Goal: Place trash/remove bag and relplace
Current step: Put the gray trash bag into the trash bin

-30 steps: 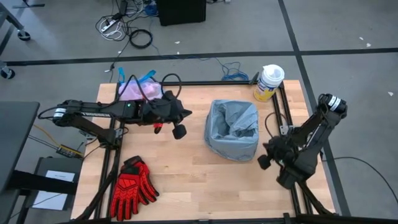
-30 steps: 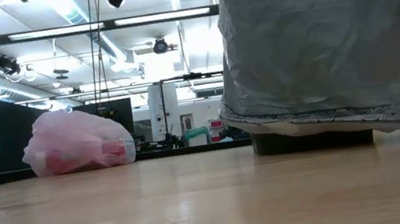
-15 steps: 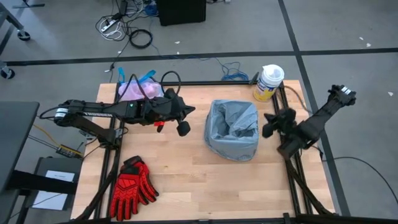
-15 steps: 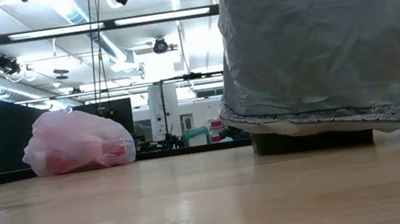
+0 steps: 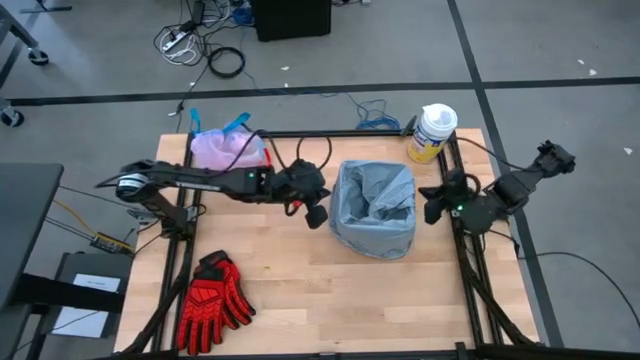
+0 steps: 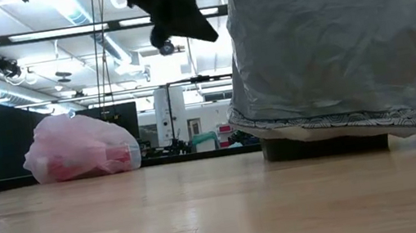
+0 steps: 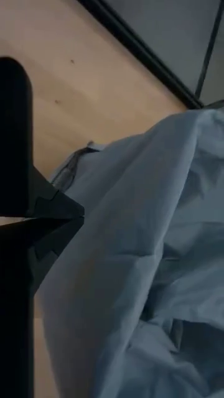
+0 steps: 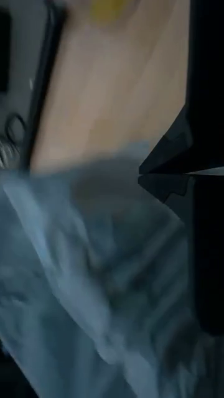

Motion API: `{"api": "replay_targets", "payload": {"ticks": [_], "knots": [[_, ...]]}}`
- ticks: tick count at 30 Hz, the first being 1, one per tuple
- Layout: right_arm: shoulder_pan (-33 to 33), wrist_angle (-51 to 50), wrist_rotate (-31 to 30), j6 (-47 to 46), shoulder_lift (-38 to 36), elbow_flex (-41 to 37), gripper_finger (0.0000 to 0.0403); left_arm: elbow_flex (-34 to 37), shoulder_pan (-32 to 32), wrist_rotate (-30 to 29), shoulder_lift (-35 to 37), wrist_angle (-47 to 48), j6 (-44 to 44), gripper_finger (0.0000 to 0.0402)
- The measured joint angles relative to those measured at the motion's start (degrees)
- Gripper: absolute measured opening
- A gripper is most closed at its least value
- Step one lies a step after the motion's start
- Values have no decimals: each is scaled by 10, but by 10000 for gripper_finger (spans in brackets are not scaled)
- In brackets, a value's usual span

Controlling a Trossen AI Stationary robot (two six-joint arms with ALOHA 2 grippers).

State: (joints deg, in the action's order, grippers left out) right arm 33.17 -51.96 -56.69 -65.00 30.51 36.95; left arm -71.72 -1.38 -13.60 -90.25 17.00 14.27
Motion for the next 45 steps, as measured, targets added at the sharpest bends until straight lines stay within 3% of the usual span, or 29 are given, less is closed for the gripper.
{"api": "replay_targets", "payload": {"ticks": [6,13,21,23,27,34,45], "knots": [[-97,170,119,155,26,-36,0,0,-8,8,-7,15,13,6],[-215,298,264,310,87,-39,0,-1,-13,-37,14,19,12,6],[-353,434,463,412,195,-38,0,-1,6,-67,31,114,87,5],[-368,429,476,423,212,-26,0,-1,15,-96,34,150,116,4],[-375,347,475,442,207,30,0,0,24,-99,49,232,144,2],[-390,227,490,550,225,187,0,0,26,-132,115,257,149,2],[-435,201,688,720,436,383,0,0,25,-183,227,215,141,2]]}}
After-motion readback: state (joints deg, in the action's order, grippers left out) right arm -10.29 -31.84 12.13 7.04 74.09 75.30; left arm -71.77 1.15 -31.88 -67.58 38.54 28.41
